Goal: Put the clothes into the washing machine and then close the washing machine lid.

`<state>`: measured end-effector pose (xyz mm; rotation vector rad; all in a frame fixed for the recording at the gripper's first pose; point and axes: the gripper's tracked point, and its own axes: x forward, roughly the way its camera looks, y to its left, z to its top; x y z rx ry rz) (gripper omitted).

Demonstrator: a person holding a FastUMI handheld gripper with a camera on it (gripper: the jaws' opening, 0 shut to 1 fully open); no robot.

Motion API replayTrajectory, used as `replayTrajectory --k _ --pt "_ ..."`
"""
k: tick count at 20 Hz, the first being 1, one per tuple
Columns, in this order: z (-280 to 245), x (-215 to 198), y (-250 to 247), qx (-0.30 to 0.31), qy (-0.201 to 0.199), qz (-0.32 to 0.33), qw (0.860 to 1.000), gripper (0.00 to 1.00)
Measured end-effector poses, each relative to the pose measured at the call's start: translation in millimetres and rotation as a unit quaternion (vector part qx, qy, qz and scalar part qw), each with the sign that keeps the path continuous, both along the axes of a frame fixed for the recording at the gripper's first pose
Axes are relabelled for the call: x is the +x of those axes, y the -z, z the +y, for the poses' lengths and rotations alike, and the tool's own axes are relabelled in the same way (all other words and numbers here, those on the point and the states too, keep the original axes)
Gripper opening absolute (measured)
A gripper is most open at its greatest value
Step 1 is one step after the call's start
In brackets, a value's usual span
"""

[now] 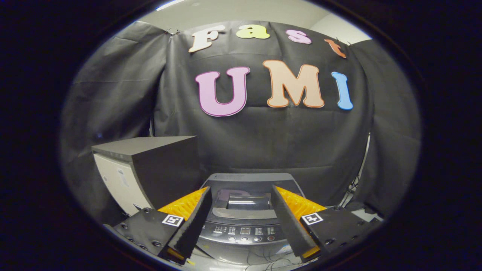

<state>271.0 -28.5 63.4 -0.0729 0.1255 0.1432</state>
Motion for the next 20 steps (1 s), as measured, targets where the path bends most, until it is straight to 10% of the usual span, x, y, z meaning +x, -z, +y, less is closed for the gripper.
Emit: replayTrajectory --k 20 --pt "-40.3 -107.1 -2.5 0.034 0.001 -0.058 0.998 0.98"
